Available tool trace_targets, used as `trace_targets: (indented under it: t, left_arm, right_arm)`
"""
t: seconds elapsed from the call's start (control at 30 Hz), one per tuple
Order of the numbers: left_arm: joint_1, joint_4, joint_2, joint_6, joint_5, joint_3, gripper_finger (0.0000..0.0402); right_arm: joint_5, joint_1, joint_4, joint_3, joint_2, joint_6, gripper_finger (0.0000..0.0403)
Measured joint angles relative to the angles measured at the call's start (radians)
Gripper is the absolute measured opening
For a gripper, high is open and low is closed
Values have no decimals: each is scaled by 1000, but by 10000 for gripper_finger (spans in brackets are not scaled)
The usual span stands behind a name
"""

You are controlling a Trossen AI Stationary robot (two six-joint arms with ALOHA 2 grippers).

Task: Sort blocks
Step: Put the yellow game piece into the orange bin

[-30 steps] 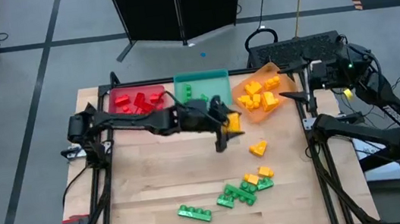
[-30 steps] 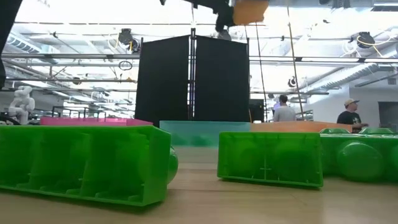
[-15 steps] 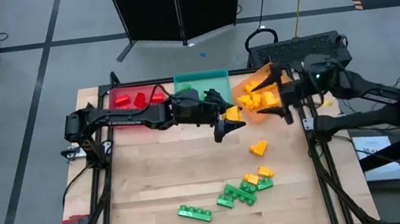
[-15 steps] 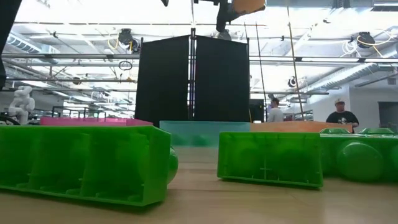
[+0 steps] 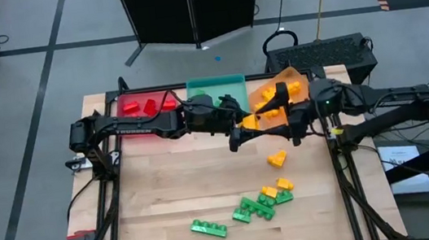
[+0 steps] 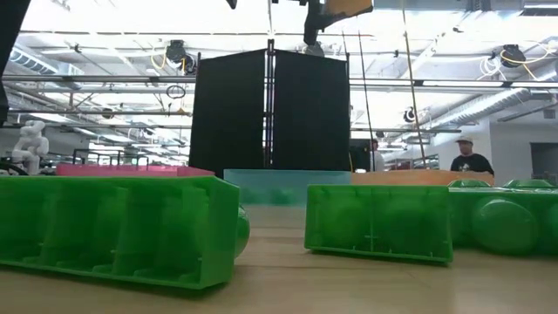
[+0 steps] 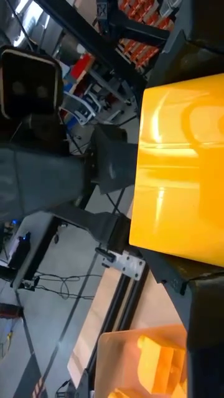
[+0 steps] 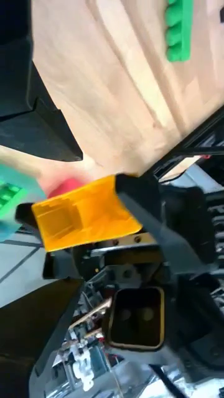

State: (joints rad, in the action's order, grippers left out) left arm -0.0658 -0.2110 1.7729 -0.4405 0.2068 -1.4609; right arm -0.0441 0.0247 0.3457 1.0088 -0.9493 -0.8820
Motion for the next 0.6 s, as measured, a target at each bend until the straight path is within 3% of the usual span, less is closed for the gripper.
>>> trace_targets:
  t: [0.2,0.47,0.6]
  left_arm:
    - [1,1,0,-17,26,0,302]
    - [1,2,0,-19,26,0,302]
    - [1,3,0,-19,28,-1,302]
  right_arm:
    - [82,-42,-53,0,-42,-20,318]
    - [103,-74,-104,0,-96,-28,317]
    - [147,-90,-123,0,-119,-12,293]
